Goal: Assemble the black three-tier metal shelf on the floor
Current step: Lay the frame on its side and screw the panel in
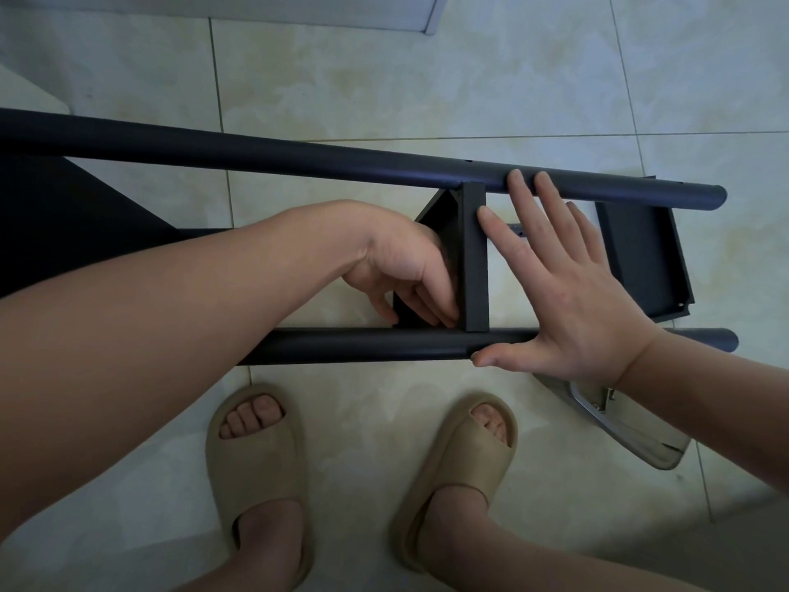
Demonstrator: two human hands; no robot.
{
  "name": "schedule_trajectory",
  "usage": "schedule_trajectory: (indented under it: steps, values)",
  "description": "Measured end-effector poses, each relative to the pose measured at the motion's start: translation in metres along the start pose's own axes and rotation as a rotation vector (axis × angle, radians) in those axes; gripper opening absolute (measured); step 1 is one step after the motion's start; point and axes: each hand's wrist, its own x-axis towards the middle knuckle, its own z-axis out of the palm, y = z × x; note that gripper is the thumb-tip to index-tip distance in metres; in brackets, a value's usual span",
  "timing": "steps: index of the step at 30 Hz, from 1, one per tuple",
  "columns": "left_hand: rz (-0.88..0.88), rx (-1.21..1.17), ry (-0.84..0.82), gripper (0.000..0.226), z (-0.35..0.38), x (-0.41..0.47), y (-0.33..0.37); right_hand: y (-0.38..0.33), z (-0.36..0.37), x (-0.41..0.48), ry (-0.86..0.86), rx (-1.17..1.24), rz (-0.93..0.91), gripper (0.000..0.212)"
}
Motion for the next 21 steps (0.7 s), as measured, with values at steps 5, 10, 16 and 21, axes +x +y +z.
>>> schedule_trajectory:
  steps: [5, 10, 16, 21]
  values:
    - [0.000, 0.024, 0.002, 0.011, 0.0022, 0.0007, -0.0016, 0.0008, -0.0005, -0.0002, 0.001, -0.003, 0.001, 0.121]
    - [0.049, 0.017, 0.032, 0.021, 0.0017, 0.0014, -0.0016, 0.0003, 0.0000, -0.0001, 0.001, -0.001, -0.001, 0.121]
    - [0.036, 0.041, 0.037, 0.015, 0.0013, -0.0005, -0.0017, 0.0003, -0.0009, -0.0002, 0.005, -0.003, -0.002, 0.120]
    - [0.037, 0.032, 0.033, 0.011, 0.0001, 0.0017, -0.0031, 0.0002, -0.0008, 0.0001, 0.005, 0.003, -0.001, 0.121]
